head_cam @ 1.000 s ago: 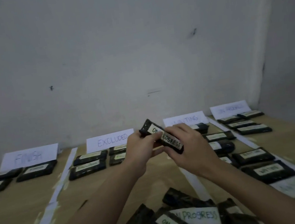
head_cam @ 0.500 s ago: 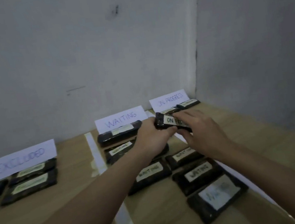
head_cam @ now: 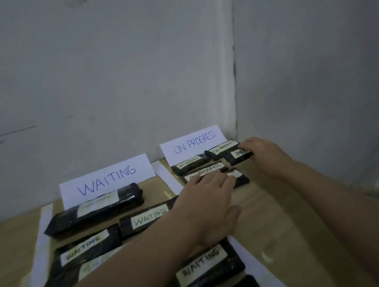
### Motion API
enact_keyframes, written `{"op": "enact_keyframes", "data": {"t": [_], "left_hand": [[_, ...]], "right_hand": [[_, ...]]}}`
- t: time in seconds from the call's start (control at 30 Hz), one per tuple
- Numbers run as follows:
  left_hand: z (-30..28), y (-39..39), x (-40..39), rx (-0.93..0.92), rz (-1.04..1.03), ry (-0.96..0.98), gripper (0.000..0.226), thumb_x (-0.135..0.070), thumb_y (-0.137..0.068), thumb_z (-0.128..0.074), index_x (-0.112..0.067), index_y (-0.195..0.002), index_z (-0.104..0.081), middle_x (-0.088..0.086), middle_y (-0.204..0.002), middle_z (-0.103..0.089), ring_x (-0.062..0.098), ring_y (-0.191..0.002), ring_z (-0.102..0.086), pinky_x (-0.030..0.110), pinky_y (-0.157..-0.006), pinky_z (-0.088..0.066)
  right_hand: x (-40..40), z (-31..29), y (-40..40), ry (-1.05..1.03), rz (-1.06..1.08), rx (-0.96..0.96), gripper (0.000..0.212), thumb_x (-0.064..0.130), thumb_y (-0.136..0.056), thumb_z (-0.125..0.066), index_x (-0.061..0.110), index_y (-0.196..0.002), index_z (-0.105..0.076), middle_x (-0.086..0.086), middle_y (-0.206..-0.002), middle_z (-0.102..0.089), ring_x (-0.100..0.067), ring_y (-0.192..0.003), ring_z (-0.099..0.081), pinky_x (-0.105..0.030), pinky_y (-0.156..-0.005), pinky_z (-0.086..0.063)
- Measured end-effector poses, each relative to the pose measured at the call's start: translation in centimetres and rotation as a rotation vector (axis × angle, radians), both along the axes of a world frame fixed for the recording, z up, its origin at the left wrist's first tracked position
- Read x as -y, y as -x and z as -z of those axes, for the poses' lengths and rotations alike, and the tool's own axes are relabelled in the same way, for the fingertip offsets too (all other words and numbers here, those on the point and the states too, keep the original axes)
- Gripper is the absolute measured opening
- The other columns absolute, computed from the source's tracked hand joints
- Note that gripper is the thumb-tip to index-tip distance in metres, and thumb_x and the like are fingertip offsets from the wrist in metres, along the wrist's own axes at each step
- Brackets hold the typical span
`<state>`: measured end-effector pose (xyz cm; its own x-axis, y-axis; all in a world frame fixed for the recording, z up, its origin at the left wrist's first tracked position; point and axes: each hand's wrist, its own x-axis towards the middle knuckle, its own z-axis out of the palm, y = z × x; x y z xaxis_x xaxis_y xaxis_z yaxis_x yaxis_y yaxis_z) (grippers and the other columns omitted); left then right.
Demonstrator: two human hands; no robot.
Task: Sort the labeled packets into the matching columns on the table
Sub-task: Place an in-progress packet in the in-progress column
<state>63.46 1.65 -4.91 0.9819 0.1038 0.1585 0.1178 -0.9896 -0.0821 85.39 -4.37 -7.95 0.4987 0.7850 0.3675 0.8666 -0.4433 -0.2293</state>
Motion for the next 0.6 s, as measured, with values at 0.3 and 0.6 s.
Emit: {"op": "enact_keyframes", "data": {"t": [0.3,0.6], "left_hand": [[1.9,-0.5,-1.4,-0.022,-0.006,-0.010,0.069,-0.054,-0.082,-0.006,-0.021,-0.139,-0.026,-0.006,-0.148,-0.029,0.011,-0.140,-0.016,0.030,-0.114,-0.012],[-0.5,5.3,-0.6,-0.112,-0.087,-0.019,0.056,-0.047,-0.096,-0.021,-0.021,-0.146,-0.016,-0.004,-0.153,-0.021,0.011,-0.141,-0.015,0.033,-0.117,-0.011]], "right_hand": [[-2.6,1.6,-2.8,0.161,0.057,-0.048,0.042,-0.003,-0.084,-0.045,0.007,-0.124,-0.053,-0.014,-0.130,-0.051,-0.030,-0.117,-0.047,-0.038,-0.098,-0.040],[0.6,-1.8,5.2,0.018,-0.177,0.099,0.045,0.000,-0.086,-0.047,0.013,-0.128,-0.049,-0.006,-0.132,-0.053,-0.024,-0.118,-0.048,-0.034,-0.091,-0.041]]}}
